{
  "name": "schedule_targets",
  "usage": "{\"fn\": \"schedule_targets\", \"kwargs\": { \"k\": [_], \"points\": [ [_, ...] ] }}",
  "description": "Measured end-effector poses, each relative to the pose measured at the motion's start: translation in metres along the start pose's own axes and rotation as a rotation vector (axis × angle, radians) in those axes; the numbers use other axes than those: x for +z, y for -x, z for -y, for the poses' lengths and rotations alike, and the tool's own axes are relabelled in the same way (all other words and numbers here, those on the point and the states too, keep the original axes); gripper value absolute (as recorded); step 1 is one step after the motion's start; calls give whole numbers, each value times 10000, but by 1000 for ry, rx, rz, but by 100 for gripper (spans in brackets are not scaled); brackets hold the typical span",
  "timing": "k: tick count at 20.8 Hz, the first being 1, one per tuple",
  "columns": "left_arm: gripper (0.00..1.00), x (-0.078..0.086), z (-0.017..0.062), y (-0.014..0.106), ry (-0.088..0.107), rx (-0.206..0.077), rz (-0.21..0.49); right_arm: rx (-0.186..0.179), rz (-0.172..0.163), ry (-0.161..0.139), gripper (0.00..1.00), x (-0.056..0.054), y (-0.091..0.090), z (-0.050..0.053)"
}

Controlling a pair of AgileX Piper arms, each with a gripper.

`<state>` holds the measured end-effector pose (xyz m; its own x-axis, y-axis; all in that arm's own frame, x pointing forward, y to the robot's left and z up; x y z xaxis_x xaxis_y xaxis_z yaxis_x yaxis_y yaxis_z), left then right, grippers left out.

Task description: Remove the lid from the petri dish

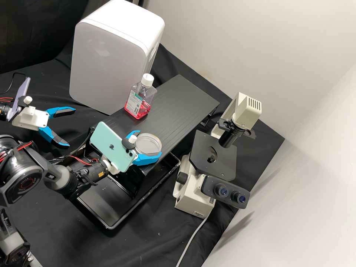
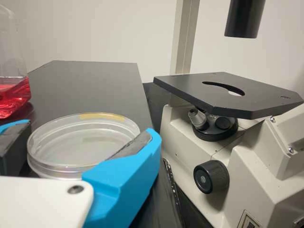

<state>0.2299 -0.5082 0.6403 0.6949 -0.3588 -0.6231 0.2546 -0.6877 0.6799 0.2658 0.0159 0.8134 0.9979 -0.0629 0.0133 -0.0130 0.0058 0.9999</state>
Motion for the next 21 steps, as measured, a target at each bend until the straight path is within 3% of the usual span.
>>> {"fn": "schedule_targets", "kwargs": {
  "k": [17, 21],
  "points": [
    [100, 25, 4, -3, -2, -2, 9, 11, 6, -11, 0, 21, 8, -22],
    [100, 29, 4, -4, -2, -2, 10, 63, -21, -59, 0, 11, 65, -101]
  ]
}}
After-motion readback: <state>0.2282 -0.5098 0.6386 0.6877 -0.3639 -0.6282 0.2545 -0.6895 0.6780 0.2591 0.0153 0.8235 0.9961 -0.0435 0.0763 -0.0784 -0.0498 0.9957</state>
